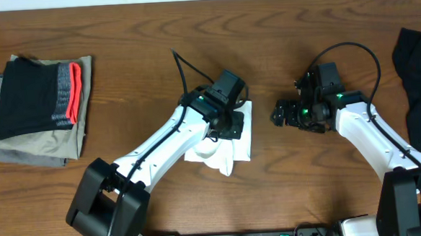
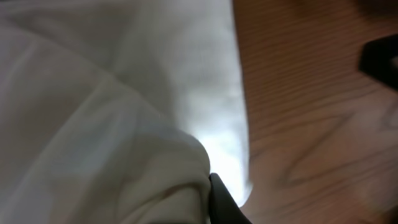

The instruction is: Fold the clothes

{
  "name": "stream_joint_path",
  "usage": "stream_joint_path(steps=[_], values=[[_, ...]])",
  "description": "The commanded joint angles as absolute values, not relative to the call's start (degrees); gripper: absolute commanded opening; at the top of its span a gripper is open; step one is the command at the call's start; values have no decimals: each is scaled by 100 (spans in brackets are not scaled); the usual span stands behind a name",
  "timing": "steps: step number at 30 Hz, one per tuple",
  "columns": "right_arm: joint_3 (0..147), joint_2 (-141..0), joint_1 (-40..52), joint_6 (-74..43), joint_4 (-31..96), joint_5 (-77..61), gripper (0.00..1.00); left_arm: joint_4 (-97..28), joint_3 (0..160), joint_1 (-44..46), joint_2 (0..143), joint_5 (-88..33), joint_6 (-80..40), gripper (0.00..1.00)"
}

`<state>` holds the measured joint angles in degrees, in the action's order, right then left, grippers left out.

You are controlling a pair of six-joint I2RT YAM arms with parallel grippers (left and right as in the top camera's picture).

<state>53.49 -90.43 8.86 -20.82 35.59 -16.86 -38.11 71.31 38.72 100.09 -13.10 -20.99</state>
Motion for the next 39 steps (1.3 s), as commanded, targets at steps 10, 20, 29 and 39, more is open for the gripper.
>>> stream_joint_path(steps=[10, 20, 29, 39], values=[[5319, -9091, 917, -2228, 3581, -1695, 92, -3361, 7266, 3983, 10086, -1256, -2110, 22], [5319, -9091, 917, -2231, 3555, -1695, 92, -3159, 7266, 3983, 10086, -1308, -2108, 50], [5319, -9091, 899, -2279, 3551, -1693, 92, -2980, 7266, 4058, 10086, -1796, -1872, 75], [5319, -9091, 762, -2272, 3553, -1691, 92, -2840, 7266, 4366, 10086, -1186, -1876, 77]])
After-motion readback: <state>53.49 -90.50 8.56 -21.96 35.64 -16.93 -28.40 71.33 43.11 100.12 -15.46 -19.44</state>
